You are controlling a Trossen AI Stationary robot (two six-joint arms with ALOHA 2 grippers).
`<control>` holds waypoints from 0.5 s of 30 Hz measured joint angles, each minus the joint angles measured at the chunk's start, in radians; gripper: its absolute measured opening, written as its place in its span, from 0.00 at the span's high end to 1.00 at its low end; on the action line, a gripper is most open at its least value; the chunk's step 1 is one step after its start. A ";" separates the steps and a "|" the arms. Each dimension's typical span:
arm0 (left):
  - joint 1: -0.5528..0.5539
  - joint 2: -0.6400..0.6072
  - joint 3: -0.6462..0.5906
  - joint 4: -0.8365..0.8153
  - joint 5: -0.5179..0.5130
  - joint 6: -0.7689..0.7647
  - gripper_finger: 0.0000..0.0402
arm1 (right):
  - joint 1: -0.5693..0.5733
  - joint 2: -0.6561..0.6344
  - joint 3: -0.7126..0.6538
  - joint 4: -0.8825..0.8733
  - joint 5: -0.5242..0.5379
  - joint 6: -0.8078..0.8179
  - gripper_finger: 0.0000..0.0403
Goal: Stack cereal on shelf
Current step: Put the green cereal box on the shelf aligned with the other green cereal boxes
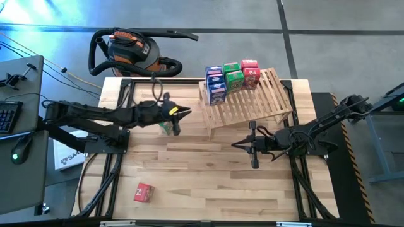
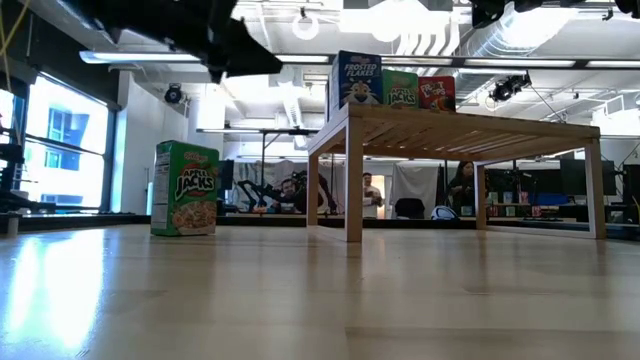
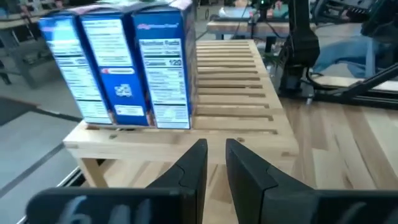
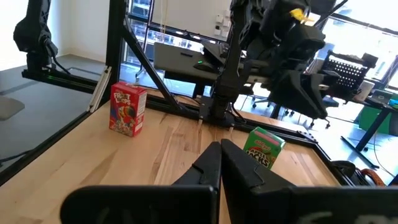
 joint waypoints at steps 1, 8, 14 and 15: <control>0.000 -0.018 -0.019 0.012 0.000 0.001 0.88 | 0.000 0.000 0.000 0.000 0.000 0.000 1.00; 0.002 -0.168 -0.150 0.071 0.000 0.020 0.88 | 0.000 0.000 0.000 0.000 0.000 0.000 1.00; 0.022 -0.319 -0.261 0.080 -0.001 -0.018 0.88 | 0.000 0.000 0.000 0.002 0.000 -0.001 1.00; 0.026 -0.337 -0.277 0.080 -0.002 -0.025 0.88 | 0.000 0.000 0.000 0.004 0.000 -0.001 1.00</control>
